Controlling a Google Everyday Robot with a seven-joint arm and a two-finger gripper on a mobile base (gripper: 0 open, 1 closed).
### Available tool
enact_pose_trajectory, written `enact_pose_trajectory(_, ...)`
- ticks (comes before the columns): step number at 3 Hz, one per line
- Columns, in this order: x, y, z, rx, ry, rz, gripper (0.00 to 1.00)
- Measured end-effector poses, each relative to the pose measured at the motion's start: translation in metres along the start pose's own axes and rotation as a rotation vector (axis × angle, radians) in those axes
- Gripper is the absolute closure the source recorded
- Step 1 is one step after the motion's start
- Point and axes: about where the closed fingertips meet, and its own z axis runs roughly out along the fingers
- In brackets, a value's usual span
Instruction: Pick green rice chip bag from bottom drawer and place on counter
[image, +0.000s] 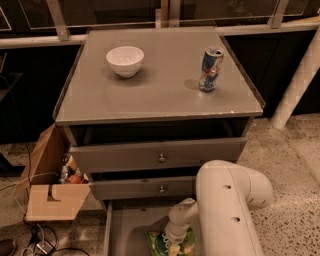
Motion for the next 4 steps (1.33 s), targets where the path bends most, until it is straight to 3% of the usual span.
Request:
enact_pose_trajectory(2, 0.0000, 0.0000, 0.0000, 0.000, 0.000, 0.000, 0.89)
enact_pose_trajectory(3, 0.0000, 0.0001, 0.0000, 0.000, 0.000, 0.000, 1.00)
enact_pose_trajectory(4, -0.0003, 0.0007, -0.0005, 0.000, -0.001, 0.000, 1.00)
